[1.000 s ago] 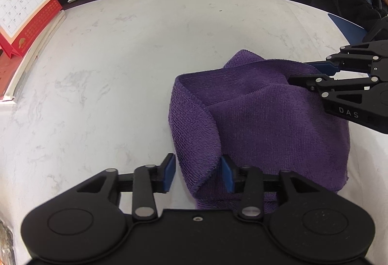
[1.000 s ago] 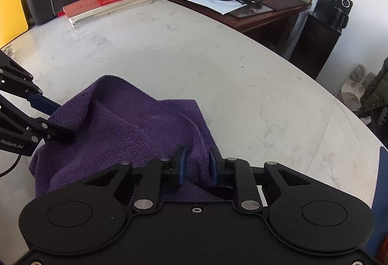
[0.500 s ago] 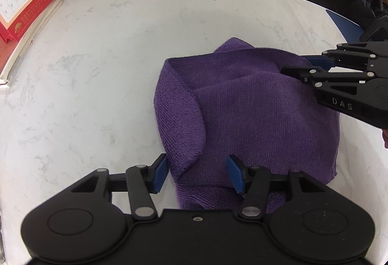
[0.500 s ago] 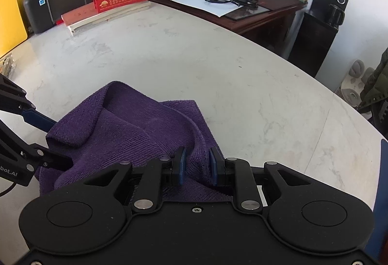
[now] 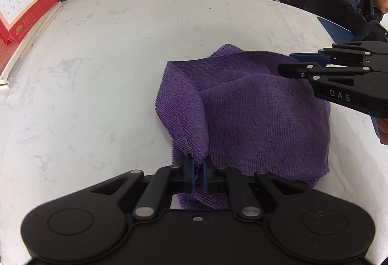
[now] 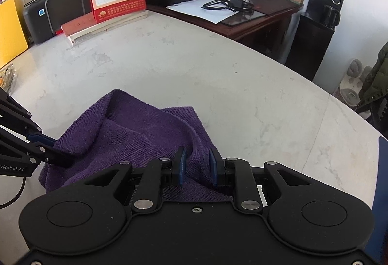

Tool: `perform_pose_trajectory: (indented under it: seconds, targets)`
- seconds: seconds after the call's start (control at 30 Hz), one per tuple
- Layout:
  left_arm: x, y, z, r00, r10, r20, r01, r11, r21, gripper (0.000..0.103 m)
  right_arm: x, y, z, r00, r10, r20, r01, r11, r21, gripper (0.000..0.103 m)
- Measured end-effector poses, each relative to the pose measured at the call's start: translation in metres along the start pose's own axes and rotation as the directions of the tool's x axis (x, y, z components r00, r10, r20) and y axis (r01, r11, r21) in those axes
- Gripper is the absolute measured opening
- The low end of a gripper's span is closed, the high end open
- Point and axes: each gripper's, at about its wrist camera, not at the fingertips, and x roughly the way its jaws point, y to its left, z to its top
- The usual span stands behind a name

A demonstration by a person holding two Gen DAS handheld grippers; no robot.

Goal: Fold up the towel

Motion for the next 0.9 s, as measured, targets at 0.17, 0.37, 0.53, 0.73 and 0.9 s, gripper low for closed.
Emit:
perform_pose_trajectory:
  seconds: [0.17,0.37,0.53,0.73,0.9]
  targets:
    - [-0.020,0.000,-0.002,0.998,-0.006,0.055,0.006,1.000,-0.005,0.005,-0.014,-0.001,0.000,0.999,-0.010,0.034,0.009,1.000,0.023,0.020]
    - [-0.059,0.015,0.002,0.982,0.000,0.191,0.010,0.999,-0.052,0.004,-0.035,-0.004,-0.001,0.997,-0.006,0.075,0.000,0.997,0.074,0.020]
    - [-0.084,0.035,0.008,0.963,0.033,0.267,-0.006,0.995,-0.101,0.004,-0.051,-0.005,-0.005,0.995,-0.001,0.097,-0.009,0.994,0.105,0.020]
    - [-0.075,0.040,0.001,0.974,0.022,0.226,0.004,0.994,-0.110,0.005,-0.045,-0.001,-0.005,0.997,0.006,0.079,-0.013,0.996,0.083,0.034]
    - [-0.054,0.032,0.002,0.984,-0.024,0.174,0.033,0.998,-0.047,0.018,-0.029,0.001,0.004,0.998,-0.001,0.055,0.000,1.000,0.021,0.067]
